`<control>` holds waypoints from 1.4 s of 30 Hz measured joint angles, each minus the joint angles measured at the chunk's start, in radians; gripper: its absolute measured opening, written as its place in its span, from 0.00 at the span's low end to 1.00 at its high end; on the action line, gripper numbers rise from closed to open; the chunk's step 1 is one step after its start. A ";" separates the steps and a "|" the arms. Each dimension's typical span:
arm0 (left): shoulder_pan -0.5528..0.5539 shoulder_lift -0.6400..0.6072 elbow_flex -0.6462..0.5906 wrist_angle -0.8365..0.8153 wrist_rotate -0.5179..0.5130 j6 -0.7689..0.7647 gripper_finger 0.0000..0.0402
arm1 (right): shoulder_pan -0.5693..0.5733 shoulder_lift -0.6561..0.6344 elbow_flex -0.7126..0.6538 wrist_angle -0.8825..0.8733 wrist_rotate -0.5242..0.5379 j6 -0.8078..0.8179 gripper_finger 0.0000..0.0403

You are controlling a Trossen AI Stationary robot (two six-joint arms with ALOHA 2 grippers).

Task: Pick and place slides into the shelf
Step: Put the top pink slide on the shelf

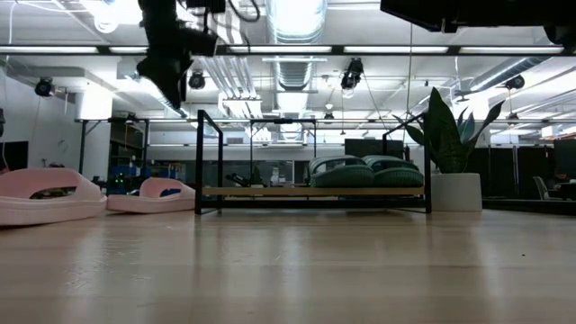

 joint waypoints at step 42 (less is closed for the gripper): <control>0.346 0.023 -0.510 0.697 0.061 0.473 0.48 | 0.000 0.000 -0.007 -0.002 0.001 0.000 0.27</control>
